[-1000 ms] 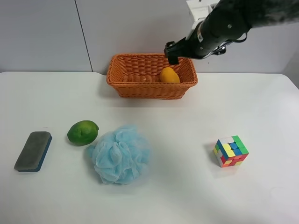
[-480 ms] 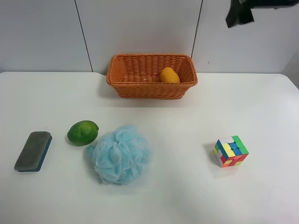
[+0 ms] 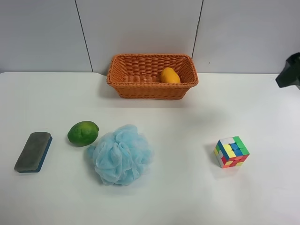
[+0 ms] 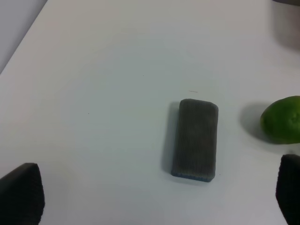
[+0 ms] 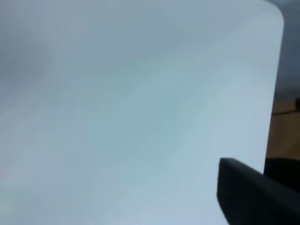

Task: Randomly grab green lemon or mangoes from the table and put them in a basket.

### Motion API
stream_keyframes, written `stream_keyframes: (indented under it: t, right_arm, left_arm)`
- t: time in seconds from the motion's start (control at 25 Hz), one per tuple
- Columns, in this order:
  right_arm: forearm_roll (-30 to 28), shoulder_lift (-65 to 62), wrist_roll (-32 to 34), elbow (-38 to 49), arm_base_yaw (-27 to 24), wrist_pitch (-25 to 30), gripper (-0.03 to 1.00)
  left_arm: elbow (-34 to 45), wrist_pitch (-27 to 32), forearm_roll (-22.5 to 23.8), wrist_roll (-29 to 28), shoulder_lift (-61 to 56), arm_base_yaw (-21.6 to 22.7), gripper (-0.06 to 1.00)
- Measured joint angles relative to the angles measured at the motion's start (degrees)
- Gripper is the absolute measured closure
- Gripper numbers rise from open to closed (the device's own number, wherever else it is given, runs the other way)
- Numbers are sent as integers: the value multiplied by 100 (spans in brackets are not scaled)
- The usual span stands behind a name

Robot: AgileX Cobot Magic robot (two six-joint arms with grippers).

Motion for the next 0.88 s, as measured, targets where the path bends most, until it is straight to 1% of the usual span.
stream_keyframes:
  t: [0.12,0.28,0.48,0.56,0.72,0.88]
  right_arm:
    - [23,-796,-28,621,-108,-127,-1]
    - [99,-1773,-30,1330,-108,-25,-1]
    - [521,-3130,-25,1906,-108,488,-1]
    - [633,-3669,27,2015,-108,812,-1]
    - [662,-4670,349,2074,-108,1400,-1]
    - [553,-5416,772,2294,-108,1557,-1]
  left_arm:
    - [0,0,0,0,0,0,-5]
    - [0,0,0,0,0,0,-5]
    - [0,0,0,0,0,0,-5]
    - [0,0,0,0,0,0,-5]
    - [0,0,0,0,0,0,-5]
    - [0,0,0,0,0,0,-5]
